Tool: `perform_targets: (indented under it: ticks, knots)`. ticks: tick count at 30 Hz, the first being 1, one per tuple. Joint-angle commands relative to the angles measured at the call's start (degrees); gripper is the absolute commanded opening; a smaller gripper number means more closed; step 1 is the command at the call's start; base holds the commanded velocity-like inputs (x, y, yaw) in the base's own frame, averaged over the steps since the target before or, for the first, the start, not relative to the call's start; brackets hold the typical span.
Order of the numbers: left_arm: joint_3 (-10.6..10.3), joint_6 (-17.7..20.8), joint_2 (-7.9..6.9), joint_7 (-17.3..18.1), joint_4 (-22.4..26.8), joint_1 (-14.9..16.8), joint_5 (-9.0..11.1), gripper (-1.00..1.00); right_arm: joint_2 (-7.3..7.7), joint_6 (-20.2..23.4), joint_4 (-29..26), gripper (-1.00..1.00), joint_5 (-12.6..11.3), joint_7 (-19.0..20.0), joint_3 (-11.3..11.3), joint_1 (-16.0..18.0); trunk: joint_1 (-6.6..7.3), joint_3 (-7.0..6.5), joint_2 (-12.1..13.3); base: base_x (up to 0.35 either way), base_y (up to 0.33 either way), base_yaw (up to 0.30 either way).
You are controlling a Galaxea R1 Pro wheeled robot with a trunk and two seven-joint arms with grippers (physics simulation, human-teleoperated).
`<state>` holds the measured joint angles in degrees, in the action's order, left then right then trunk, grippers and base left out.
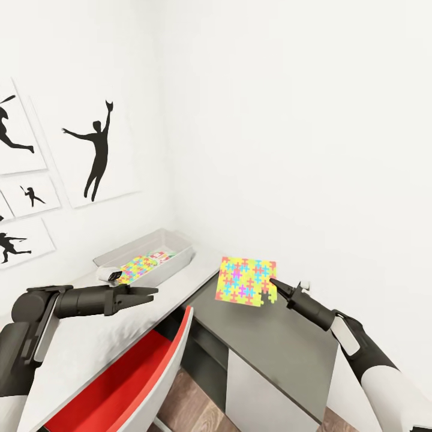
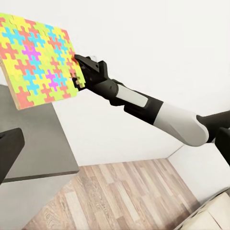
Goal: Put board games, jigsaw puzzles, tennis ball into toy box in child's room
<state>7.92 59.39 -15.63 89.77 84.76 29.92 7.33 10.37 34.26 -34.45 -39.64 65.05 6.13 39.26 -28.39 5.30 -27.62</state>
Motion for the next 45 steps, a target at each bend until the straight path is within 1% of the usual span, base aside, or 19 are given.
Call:
perform_targets:
  ticks: [1,7,11,20,28,30,32,33,36,37,38,39,40,41,43,45]
  knots:
    - [-0.01,0.61,-0.02,0.23,-0.01,0.05,-0.04,1.0,0.02,0.44,0.01,-1.0,-0.27,0.06,0.01,0.06,-0.03,0.12,-0.11,0.0,0.0,0.0]
    - [-0.01,0.61,-0.02,0.23,-0.03,0.05,-0.04,1.0,0.01,0.36,0.08,-1.0,-0.3,-0.08,0.03,0.04,-0.03,0.12,-0.11,0.0,0.011,0.0]
    - [-0.01,0.61,-0.02,0.23,-0.03,0.05,-0.04,1.0,0.01,0.29,0.05,-1.0,-0.25,-0.3,0.05,0.04,-0.03,0.12,-0.11,0.0,0.148,0.042]
    - [0.01,0.61,-0.02,0.23,-0.03,0.05,-0.04,1.0,0.0,0.28,-0.09,-1.0,-0.07,-0.36,-0.19,0.07,-0.03,0.14,-0.11,0.0,0.189,0.261]
    - [0.03,0.61,-0.03,0.23,-0.03,0.05,-0.06,1.0,-0.04,0.51,-0.15,-1.0,0.02,-0.48,-0.52,0.09,-0.03,0.35,-0.11,0.0,0.028,0.291]
    - [0.1,0.61,-0.06,0.23,-0.03,0.05,-0.1,1.0,-0.17,0.7,-0.12,-1.0,0.07,-1.31,-0.41,0.1,-0.03,0.44,-0.11,0.0,0.001,0.273]
    - [0.23,0.61,0.0,0.23,-0.03,0.05,-0.11,1.0,-0.23,1.12,-0.14,-1.0,-0.04,-3.32,-0.31,0.08,-0.03,0.55,-0.11,0.0,0.001,0.256]
    - [0.29,0.61,0.03,0.23,-0.03,0.05,-0.16,1.0,-0.24,2.06,-0.45,-1.0,-0.09,-4.58,-0.27,0.51,-0.03,0.6,-0.11,0.0,0.0,0.248]
    - [0.44,0.61,-0.04,0.23,-0.06,0.05,-0.25,1.0,-0.31,6.89,-3.22,-1.0,0.01,-7.37,-0.23,3.01,-0.03,0.79,-0.11,0.0,0.0,0.244]
    - [0.73,0.61,-0.06,0.23,-0.08,0.05,-0.27,1.0,-0.33,8.37,-4.31,-1.0,-0.06,-9.69,-0.2,3.79,-0.03,0.85,-0.11,0.0,0.0,0.239]
    - [1.31,0.61,-0.06,0.23,-0.1,0.05,-0.29,1.0,-0.37,9.72,-5.55,-1.0,-0.41,-13.96,-0.14,5.21,-0.03,0.92,-0.11,0.0,0.0,0.234]
    - [1.68,0.61,-0.06,0.23,-0.11,0.05,-0.29,1.0,-0.45,10.24,-6.06,-1.0,-0.62,-16.77,-0.08,6.36,-0.03,0.98,-0.11,0.0,0.0,0.231]
    - [1.94,0.61,-0.06,0.23,-0.11,0.05,-0.29,1.0,-0.64,10.58,-6.38,-1.0,-0.76,-19.28,-0.04,7.5,-0.03,1.05,-0.11,0.0,0.0,0.226]
    - [2.16,0.61,-0.07,0.23,-0.12,0.05,-0.3,1.0,-1.25,10.91,-6.66,-1.0,-0.86,-22.26,-0.01,9.05,-0.03,1.12,-0.11,0.0,0.0,0.219]
    - [2.28,0.61,-0.06,0.23,-0.12,0.05,-0.34,1.0,-2.02,11.12,-6.83,-1.0,-0.92,-24.68,-0.04,10.38,-0.03,1.26,-0.11,0.0,0.0,0.214]
    - [2.35,0.61,-0.07,0.23,-0.14,0.05,-0.37,1.0,-2.46,11.22,-6.91,-1.0,-1.0,-25.88,-0.05,11.35,-0.03,1.41,-0.11,0.0,0.0,0.209]
